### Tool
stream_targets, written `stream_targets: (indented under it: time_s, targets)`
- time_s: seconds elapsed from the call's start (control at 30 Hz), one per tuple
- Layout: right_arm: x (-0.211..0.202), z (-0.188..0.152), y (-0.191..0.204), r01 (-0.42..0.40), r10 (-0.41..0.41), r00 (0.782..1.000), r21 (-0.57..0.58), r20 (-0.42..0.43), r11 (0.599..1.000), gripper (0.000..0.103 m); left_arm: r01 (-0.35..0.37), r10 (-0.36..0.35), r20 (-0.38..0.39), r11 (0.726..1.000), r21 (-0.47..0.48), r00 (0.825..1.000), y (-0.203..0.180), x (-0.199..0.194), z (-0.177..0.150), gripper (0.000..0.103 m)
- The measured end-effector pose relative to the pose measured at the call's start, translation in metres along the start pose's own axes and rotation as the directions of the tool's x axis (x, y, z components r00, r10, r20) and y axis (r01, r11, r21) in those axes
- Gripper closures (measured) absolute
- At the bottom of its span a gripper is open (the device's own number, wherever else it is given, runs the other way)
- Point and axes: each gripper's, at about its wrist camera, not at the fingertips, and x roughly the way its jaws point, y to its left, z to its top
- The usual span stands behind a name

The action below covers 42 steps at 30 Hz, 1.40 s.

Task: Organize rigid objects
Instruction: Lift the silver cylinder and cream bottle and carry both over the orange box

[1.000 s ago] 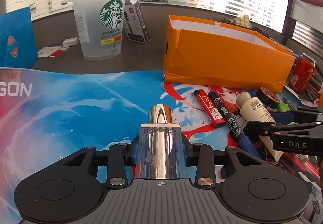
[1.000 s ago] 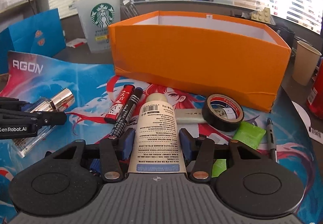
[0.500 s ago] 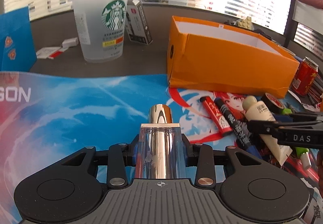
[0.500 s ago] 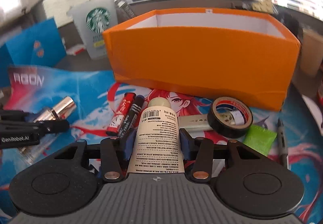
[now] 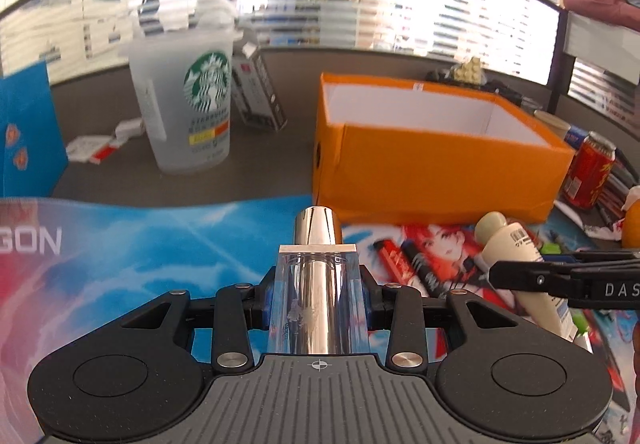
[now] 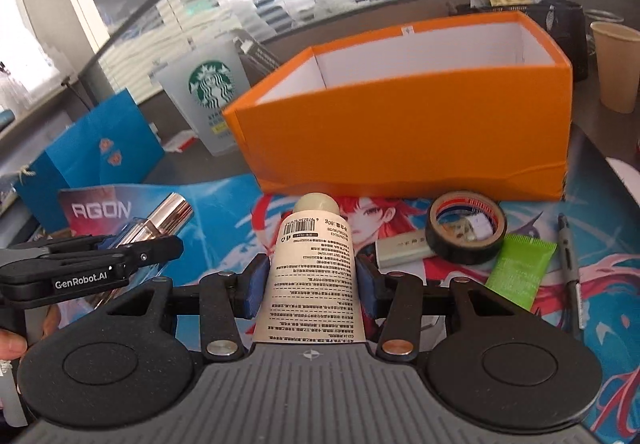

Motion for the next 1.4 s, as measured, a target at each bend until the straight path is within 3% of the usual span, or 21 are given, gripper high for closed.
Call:
stream_targets:
  time_s: [0.33, 0.47, 0.63, 0.97, 1.4]
  targets:
    - [-0.029, 0.026, -0.001, -0.019, 0.021, 0.996, -0.019, 0.089, 1.0, 0.06, 0.041, -0.043, 0.066, 0.999, 0.032, 0.997, -0.017, -0.014, 0.039, 0.068]
    - [-0.038, 0.047, -0.001, -0.023, 0.027, 0.991, -0.037, 0.131, 0.999, 0.06, 0.088, -0.089, 0.072, 0.996, 0.02, 0.993, -0.022, -0.013, 0.063, 0.068]
    - [-0.046, 0.077, -0.003, -0.018, 0.028, 0.984, -0.054, 0.177, 0.998, 0.06, 0.096, -0.099, 0.106, 0.995, 0.042, 0.989, -0.031, -0.01, 0.096, 0.068]
    - [-0.031, 0.128, -0.033, 0.014, -0.008, 0.979, -0.026, 0.205, 1.0, 0.06, 0.121, -0.123, 0.029, 0.991, 0.051, 0.992, -0.059, 0.047, 0.149, 0.068]
    - [0.02, 0.165, -0.078, 0.154, -0.151, 0.981, -0.017, 0.122, 0.988, 0.06, 0.116, -0.107, -0.123, 0.991, 0.068, 0.987, -0.103, 0.137, 0.154, 0.068]
